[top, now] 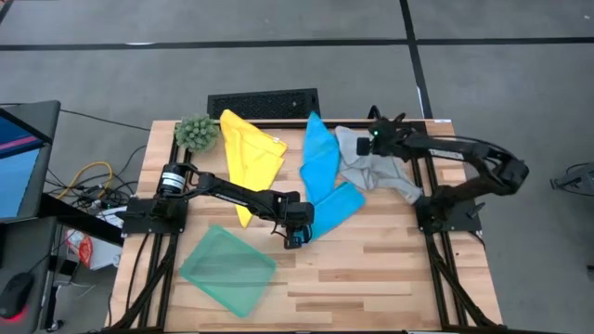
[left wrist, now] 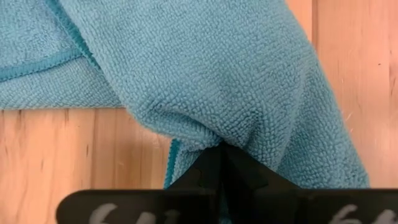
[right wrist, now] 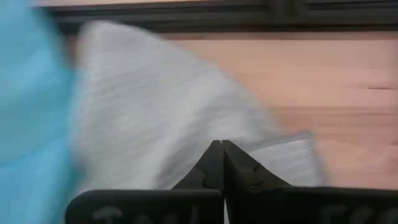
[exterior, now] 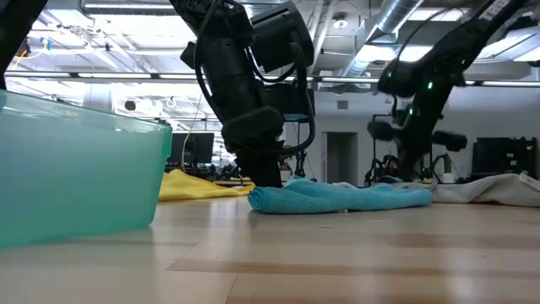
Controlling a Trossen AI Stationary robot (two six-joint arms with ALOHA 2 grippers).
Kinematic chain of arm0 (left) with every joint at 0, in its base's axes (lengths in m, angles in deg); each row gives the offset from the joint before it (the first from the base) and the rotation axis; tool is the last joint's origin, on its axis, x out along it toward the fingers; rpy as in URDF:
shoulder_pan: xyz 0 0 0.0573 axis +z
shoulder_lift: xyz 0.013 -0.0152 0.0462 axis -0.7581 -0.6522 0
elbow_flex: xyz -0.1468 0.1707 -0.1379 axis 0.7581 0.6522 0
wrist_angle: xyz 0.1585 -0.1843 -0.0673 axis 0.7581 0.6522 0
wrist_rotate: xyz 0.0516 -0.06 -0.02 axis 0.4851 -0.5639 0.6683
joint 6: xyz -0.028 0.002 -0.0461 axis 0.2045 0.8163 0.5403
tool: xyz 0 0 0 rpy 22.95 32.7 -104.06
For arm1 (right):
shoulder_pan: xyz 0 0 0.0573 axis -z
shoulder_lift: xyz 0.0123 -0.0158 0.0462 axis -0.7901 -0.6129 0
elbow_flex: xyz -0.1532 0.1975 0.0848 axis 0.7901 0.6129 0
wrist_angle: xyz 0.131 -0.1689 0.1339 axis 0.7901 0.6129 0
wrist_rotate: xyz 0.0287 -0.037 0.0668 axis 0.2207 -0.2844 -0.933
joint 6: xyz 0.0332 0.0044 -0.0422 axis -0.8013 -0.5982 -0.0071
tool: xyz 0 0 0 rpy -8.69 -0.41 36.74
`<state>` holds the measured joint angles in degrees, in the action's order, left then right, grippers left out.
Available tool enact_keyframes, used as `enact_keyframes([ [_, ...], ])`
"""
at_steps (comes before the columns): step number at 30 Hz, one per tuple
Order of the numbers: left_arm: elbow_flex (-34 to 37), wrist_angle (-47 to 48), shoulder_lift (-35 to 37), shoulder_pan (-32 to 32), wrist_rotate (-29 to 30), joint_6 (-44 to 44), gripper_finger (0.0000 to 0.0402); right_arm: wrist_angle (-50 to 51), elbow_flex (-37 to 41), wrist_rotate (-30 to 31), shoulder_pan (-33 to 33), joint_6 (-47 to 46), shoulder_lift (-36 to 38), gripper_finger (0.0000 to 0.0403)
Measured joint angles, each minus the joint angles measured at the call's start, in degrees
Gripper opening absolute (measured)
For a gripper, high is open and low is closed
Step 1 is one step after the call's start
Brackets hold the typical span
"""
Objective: Fold microfiber towels
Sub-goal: Fold the left blue towel
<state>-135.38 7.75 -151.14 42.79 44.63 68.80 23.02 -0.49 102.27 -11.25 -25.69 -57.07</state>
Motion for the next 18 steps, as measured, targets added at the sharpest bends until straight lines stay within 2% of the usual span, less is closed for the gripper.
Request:
enact_keyframes([
  [3, 0.0, 0.0, 0.0, 0.0, 0.0, -1.2, 0.0, 1.8, 0.5, -4.2, -6.0, -1.2, 5.1, 0.0014],
  [7, 0.0, 0.0, 0.0, -0.2, 1.2, -2.0, 0.0, 2.0, 3.0, -2.7, -21.3, -9.2, 8.2, 0.0012],
  [12, 0.0, -0.1, 0.0, -0.2, 1.5, -2.5, 0.0, 1.6, 6.6, 1.1, -34.8, -21.7, 5.1, 0.0008],
  [18, 0.0, -0.3, 0.1, -0.1, 1.7, -3.5, 0.0, 0.0, 7.3, 3.1, -42.0, -28.6, -1.3, 0.001],
])
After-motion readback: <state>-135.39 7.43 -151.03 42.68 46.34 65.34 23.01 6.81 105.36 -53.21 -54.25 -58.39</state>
